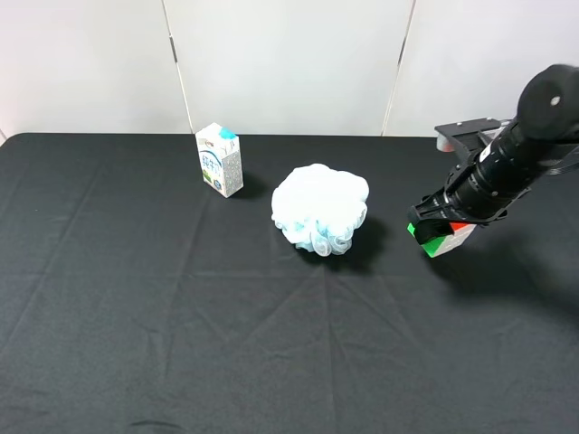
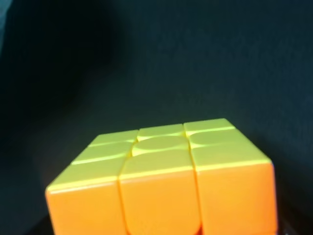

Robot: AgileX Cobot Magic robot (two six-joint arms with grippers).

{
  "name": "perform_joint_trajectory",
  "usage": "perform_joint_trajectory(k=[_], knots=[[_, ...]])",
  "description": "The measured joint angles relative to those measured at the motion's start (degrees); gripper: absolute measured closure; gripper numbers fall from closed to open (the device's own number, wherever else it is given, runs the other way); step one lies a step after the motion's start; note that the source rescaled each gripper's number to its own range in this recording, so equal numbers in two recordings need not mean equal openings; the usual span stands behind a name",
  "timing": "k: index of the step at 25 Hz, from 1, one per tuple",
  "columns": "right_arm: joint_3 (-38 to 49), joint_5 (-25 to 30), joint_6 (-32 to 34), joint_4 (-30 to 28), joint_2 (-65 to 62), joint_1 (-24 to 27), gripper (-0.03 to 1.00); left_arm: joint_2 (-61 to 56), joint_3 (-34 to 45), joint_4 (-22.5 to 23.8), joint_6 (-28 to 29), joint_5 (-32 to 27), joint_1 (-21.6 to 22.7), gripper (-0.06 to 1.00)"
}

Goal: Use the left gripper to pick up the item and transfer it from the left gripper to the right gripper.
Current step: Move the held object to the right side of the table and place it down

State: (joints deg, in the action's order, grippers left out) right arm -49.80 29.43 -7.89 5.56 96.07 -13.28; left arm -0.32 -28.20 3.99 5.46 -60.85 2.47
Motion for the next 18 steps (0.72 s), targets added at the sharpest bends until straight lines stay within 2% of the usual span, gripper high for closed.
perform_joint_trajectory(k=[13,14,15,16,17,18], knots=[[0.0,-2.1,0.0,-2.3,2.2,0.0,0.97,0.0,0.0,0.0,0.0,0.0,0.0,-0.03],[0.0,-2.0,0.0,-2.3,2.2,0.0,0.93,0.0,0.0,0.0,0.0,0.0,0.0,-0.03],[0.0,-1.9,0.0,-2.3,2.2,0.0,0.69,0.0,0.0,0.0,0.0,0.0,0.0,-0.03],[0.0,-1.9,0.0,-2.3,2.2,0.0,0.39,0.0,0.0,0.0,0.0,0.0,0.0,-0.03],[0.0,-1.9,0.0,-2.3,2.2,0.0,0.22,0.0,0.0,0.0,0.0,0.0,0.0,-0.03],[0.0,-1.8,0.0,-2.3,2.2,0.0,0.13,0.0,0.0,0.0,0.0,0.0,0.0,-0.03]])
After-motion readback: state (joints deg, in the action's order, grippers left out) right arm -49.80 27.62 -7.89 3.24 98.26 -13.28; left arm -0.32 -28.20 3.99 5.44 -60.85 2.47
